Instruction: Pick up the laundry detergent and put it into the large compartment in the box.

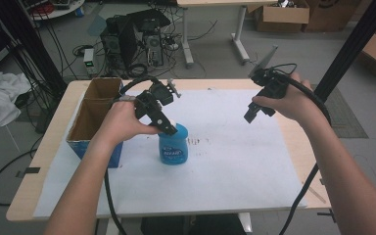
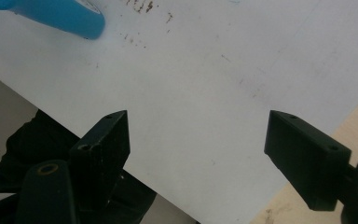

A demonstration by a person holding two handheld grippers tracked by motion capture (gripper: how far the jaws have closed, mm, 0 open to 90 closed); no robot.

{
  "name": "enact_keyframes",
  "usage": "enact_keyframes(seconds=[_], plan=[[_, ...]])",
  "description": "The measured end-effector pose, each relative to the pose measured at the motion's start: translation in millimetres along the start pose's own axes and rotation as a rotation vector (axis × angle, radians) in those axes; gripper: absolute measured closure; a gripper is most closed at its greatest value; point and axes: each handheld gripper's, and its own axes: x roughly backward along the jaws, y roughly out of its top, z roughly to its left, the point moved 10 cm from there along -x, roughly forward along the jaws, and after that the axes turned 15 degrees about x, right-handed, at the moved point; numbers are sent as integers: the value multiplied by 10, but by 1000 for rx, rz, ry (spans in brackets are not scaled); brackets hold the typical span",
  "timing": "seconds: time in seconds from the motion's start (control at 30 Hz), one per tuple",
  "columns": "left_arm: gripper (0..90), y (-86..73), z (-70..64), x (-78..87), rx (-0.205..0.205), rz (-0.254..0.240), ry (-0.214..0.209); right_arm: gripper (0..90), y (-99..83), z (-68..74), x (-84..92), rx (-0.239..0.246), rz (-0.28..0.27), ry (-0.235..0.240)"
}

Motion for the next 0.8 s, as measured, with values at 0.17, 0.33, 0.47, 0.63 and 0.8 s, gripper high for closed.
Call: enact_keyframes(seconds=[0.17, 0.33, 0.47, 0.63, 0.8], plan=[[46, -5, -14, -63, -28, 8, 16, 225, -4, -8, -19, -4, -2, 4], [45, -10, -42, -119, -58, 20, 19, 225, -21, -26, -40, -10, 3, 5], [41, -15, -52, -165, -66, 34, 22, 225, -25, -31, -52, -11, 3, 7], [41, -31, -81, -222, -67, 43, 8, 225, -27, -36, -69, -9, 2, 9], [41, -78, -74, -307, -72, 59, 7, 225, -32, -42, -92, -3, 5, 11]])
